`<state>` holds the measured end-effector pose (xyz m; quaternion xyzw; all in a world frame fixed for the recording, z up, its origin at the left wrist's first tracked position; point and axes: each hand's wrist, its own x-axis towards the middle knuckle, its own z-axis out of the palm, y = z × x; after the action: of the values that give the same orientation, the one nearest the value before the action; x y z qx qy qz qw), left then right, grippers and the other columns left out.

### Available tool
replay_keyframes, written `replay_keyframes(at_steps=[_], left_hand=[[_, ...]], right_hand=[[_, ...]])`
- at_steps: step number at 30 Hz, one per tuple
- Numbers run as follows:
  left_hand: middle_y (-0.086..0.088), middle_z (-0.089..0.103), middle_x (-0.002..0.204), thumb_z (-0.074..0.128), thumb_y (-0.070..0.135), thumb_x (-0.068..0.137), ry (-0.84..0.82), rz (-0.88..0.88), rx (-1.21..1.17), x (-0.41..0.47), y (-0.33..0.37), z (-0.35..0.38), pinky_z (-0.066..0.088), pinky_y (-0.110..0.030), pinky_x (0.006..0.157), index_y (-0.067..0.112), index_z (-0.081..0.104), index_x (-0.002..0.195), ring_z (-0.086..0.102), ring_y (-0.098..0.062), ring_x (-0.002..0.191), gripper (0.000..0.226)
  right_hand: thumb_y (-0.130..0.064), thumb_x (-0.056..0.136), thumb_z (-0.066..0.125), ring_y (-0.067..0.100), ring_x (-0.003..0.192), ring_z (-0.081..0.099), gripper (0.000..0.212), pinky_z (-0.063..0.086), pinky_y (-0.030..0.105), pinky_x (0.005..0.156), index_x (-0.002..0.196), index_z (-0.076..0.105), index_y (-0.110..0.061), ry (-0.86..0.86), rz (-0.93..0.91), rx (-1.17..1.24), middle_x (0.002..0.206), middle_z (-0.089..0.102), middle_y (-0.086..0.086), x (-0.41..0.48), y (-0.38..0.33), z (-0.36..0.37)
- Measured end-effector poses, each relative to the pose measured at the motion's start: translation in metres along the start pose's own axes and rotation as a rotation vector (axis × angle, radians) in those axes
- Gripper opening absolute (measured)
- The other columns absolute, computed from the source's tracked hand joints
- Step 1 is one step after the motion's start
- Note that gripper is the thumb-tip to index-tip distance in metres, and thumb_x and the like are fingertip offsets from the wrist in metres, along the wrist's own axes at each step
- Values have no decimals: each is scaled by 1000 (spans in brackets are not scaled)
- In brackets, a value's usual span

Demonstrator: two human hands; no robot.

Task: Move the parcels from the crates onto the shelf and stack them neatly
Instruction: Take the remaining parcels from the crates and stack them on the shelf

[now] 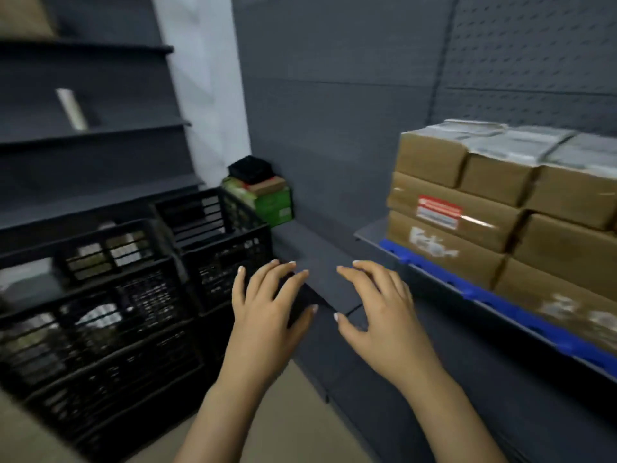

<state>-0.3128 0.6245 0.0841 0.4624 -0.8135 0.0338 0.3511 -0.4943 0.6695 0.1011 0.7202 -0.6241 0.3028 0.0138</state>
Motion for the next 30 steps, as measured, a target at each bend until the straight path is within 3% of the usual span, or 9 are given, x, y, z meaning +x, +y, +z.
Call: replay_keyframes(at_steps=[14,22,26,30], left_hand=[[3,56,128,53,49,82,138,-543,353,-91,-214,-62,21,-49,113,23,61,123,40,-21,131,49],[2,54,128,62,43,81,215,-764,487,-58,-305,-61,9,-39,114,24,58,124,36,-22,131,47],[3,54,129,53,48,82,244,-859,520,-41,-335,-56,17,-45,113,25,58,126,38,-21,131,49],[3,54,129,58,45,82,234,-920,545,-35,-364,-51,21,-48,113,24,59,126,39,-23,131,48]], right_hand=[[-34,86,65,6,132,22,62,23,25,109,142,37,-35,-348,-387,350,143,29,-15,118,-160,199],[-33,87,65,5,132,20,60,25,31,113,141,38,-35,-492,-598,482,141,29,-16,229,-212,289],[-31,85,67,8,131,27,61,28,30,109,140,41,-35,-524,-616,540,138,33,-15,280,-222,323],[-30,84,68,8,128,29,61,27,27,107,139,43,-34,-546,-623,555,136,36,-14,309,-231,353]])
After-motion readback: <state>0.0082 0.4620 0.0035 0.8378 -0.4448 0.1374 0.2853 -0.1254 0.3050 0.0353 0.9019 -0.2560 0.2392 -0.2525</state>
